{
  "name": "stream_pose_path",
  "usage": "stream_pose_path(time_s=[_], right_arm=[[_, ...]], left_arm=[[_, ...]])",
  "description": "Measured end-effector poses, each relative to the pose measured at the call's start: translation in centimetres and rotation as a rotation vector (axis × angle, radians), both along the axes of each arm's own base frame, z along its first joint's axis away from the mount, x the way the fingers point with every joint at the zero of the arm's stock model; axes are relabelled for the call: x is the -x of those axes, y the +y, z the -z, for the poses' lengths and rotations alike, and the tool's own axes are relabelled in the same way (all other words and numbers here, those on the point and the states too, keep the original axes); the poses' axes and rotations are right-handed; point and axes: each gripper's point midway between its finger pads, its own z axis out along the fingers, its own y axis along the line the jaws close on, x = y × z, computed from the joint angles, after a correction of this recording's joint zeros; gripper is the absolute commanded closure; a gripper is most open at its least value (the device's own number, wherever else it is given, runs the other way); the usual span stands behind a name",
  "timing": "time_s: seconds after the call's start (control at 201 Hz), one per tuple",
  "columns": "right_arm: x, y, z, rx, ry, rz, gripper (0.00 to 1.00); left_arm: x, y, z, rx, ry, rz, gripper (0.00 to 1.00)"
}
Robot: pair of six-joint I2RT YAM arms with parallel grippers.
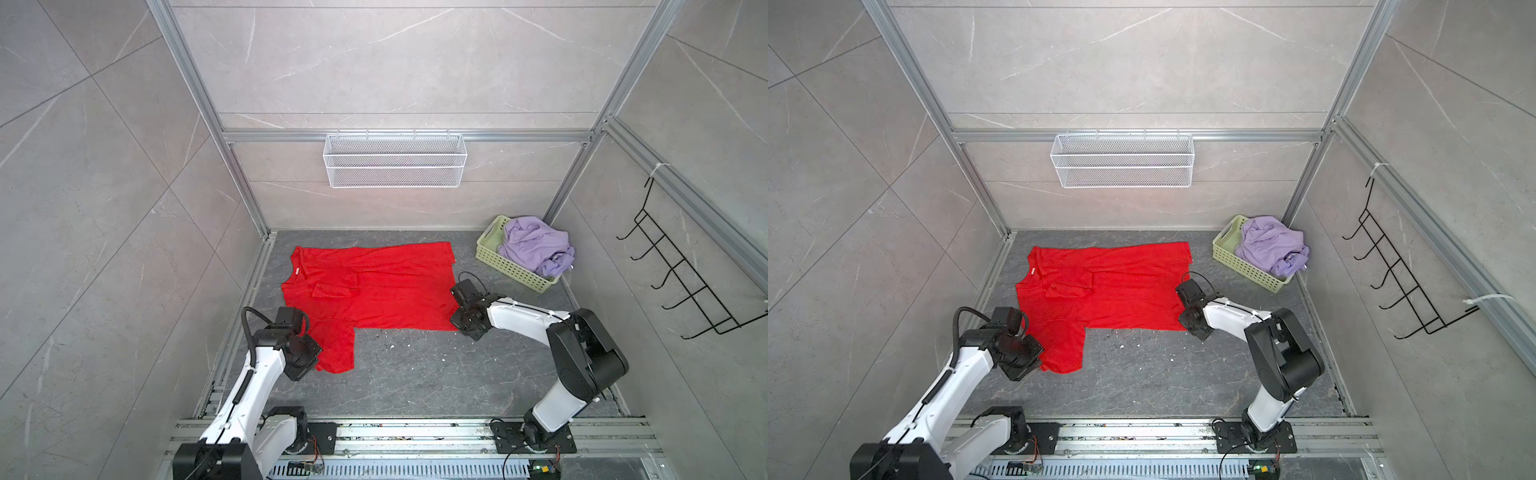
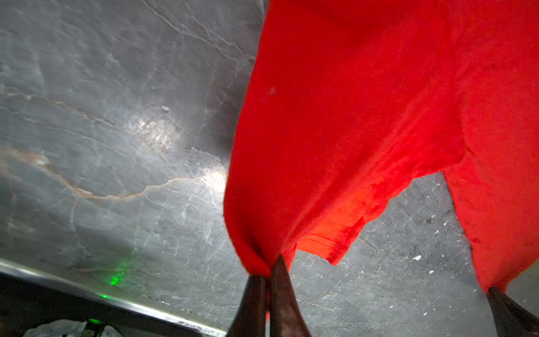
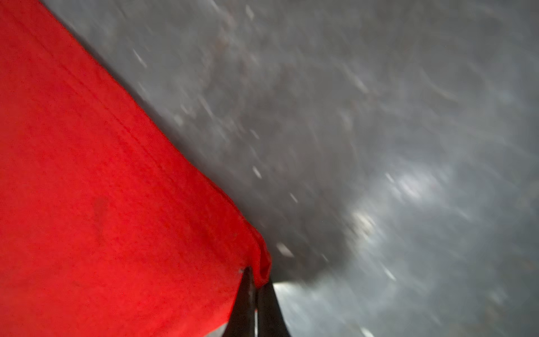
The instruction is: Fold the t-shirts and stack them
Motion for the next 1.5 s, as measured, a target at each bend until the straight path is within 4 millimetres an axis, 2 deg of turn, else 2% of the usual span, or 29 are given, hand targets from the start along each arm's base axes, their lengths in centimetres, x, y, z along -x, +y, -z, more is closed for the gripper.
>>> stream_pose_path(time_s=[0.085, 0.159, 0.249, 0.348, 0.443, 0.612, 0.752, 0.906, 1.05, 1.165, 1.294, 1.503], right_arm=[[1.7, -0.2, -0.7, 0.008, 0.019, -0.021, 1.00], [2.5, -0.4, -1.8, 0.005, 0.013, -0.028, 1.00], [2.5, -0.4, -2.9, -0.007, -0.016, -0.029, 1.00], [1.9, -0.4, -3.5, -0.004, -0.033, -0.024, 1.00], [0.4, 0.1, -4.4, -0.003, -0.067, -0.015, 1.00], [-3.7, 1.1, -7.3, -0.021, -0.174, 0.021, 1.00], [-6.7, 0.6, -8.3, -0.038, -0.230, 0.081, 1.00], [-8.8, -0.7, -7.3, -0.031, -0.223, 0.136, 1.00], [-9.9, -1.3, -6.3, -0.025, -0.206, 0.170, 1.00], [-10.5, -1.9, -5.7, -0.029, -0.195, 0.191, 1.00], [-12.2, -2.0, -5.0, -0.038, -0.185, 0.207, 1.00], [-14.3, -1.4, -5.3, -0.053, -0.203, 0.207, 1.00]], left_arm=[[0.4, 0.0, -1.4, 0.001, -0.006, 0.000, 1.00], [0.2, 0.0, -3.1, 0.001, -0.031, 0.000, 1.00], [-0.5, -0.1, -5.0, 0.002, -0.072, 0.003, 1.00], [-2.5, -0.2, -7.2, 0.001, -0.109, 0.020, 1.00], [-5.8, -0.4, -9.2, -0.002, -0.157, 0.052, 1.00], [-14.0, -1.0, -12.3, -0.022, -0.266, 0.144, 1.00], [-19.9, -1.8, -13.9, -0.026, -0.347, 0.230, 1.00], [-25.0, -2.8, -14.2, -0.010, -0.394, 0.316, 1.00], [-27.9, -3.0, -13.3, -0.010, -0.403, 0.358, 1.00], [-29.3, -2.7, -12.7, -0.001, -0.404, 0.368, 1.00], [-30.1, -1.5, -12.0, 0.012, -0.397, 0.350, 1.00], [-31.0, 0.4, -10.7, 0.039, -0.386, 0.311, 1.00]])
